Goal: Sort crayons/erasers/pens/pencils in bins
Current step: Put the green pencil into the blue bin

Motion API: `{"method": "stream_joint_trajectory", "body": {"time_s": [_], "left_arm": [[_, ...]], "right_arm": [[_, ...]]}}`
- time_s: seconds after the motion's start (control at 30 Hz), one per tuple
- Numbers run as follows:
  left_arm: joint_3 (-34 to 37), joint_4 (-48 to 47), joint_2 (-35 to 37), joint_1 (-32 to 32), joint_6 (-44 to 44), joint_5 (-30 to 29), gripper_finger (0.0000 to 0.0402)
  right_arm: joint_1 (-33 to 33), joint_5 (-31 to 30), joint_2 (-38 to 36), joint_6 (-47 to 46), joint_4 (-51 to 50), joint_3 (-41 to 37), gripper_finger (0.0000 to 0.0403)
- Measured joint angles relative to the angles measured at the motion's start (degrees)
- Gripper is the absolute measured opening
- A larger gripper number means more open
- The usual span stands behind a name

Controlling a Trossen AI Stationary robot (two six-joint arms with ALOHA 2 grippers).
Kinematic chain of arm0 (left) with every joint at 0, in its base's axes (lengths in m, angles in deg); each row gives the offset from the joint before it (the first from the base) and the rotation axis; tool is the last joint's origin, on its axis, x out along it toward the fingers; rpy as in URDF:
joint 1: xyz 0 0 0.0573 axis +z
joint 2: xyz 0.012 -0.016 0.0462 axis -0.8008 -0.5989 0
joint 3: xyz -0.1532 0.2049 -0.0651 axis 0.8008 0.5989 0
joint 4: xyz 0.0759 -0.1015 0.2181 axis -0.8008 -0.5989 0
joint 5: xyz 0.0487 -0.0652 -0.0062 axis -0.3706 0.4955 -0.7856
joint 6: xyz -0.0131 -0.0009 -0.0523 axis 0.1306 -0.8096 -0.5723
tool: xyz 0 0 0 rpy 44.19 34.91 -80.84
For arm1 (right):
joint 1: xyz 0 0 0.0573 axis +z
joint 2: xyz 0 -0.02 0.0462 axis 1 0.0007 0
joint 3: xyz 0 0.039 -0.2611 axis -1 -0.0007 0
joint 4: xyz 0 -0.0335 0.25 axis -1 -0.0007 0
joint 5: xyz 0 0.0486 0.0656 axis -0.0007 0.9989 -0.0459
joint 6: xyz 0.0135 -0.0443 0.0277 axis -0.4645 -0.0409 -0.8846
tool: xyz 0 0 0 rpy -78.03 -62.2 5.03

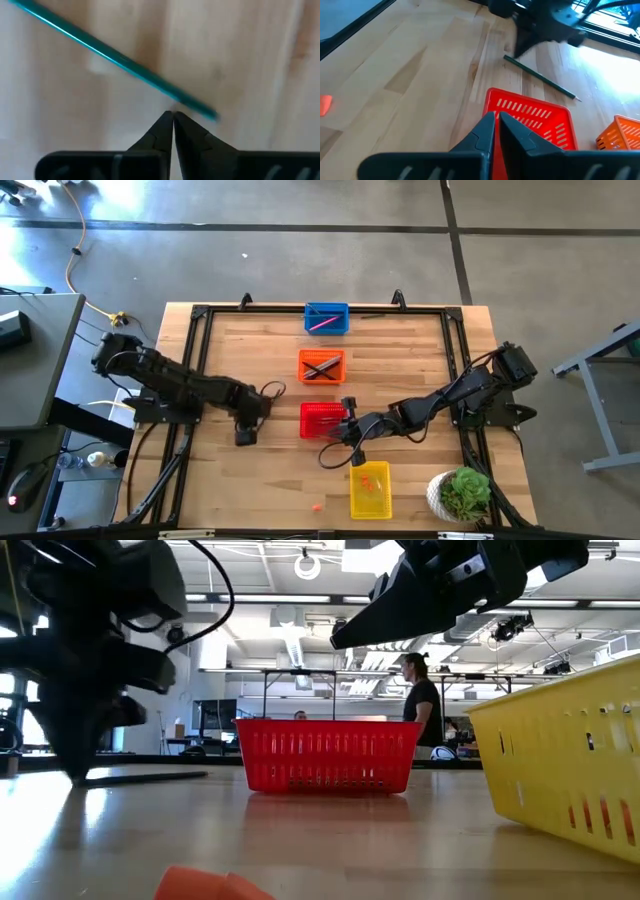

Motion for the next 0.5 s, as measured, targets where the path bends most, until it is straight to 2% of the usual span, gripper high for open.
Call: {"method": "stream_joint_trajectory", "body": {"time_s": [0.17,0.4,0.5], "left_arm": [[-2.6,-0.5,-0.1,-6.0,-10.4,0.8,0.0034],[-3.1,2.4,0.0,-11.7,-26.8,-8.9,0.0089],[-3.2,2.6,-0.6,-12.3,-30.0,-11.1,0.0105]], "right_arm": [[0.0,0.0,0.0,-0.3,0.0,0.0,0.0016],[0.5,0.0,0.0,-0.3,0.0,0.0,0.0016],[0.6,0.0,0.0,-0.3,0.0,0.0,0.0016]]}}
